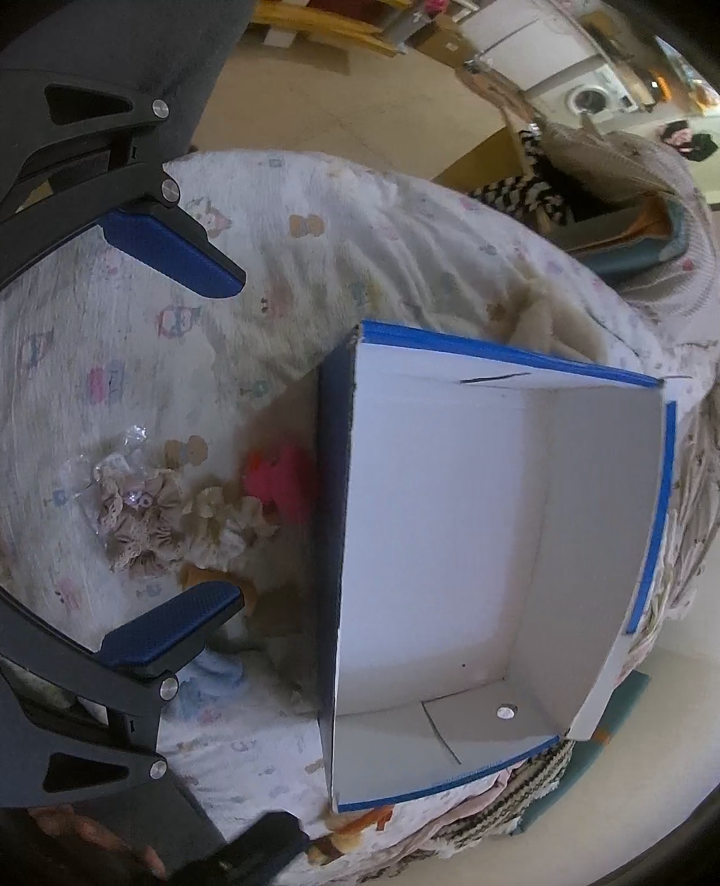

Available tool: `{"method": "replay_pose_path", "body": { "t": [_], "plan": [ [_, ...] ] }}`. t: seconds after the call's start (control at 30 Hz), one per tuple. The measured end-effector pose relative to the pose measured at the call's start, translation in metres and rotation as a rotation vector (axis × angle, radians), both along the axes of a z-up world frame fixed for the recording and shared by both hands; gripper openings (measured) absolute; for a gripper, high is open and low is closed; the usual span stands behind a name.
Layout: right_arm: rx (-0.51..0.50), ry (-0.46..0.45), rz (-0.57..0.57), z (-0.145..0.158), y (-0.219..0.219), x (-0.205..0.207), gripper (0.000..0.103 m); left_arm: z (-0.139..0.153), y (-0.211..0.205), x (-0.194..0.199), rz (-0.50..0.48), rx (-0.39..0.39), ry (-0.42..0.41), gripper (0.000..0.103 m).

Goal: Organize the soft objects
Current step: 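Grasp a cream scrunchie with the left gripper while the right grasps a beige scrunchie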

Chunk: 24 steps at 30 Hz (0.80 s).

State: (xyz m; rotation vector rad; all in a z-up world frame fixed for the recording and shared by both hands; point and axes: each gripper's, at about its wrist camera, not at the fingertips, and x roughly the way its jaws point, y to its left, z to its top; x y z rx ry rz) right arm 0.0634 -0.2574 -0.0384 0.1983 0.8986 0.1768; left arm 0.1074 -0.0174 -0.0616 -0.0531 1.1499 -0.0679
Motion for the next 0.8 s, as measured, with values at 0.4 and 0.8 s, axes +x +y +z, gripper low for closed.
{"method": "replay_pose_path", "body": {
  "t": [0.4, 0.8],
  "plan": [
    [0.148, 0.14, -0.078, -0.038, -0.019, 0.011, 0.103, -0.026, 0.023, 0.012, 0.024, -0.056, 0.131, 0.088],
    [0.188, 0.172, -0.135, -0.049, -0.03, 0.015, 0.103, -0.076, -0.039, 0.033, -0.09, -0.092, 0.278, 0.082]
  ]
}}
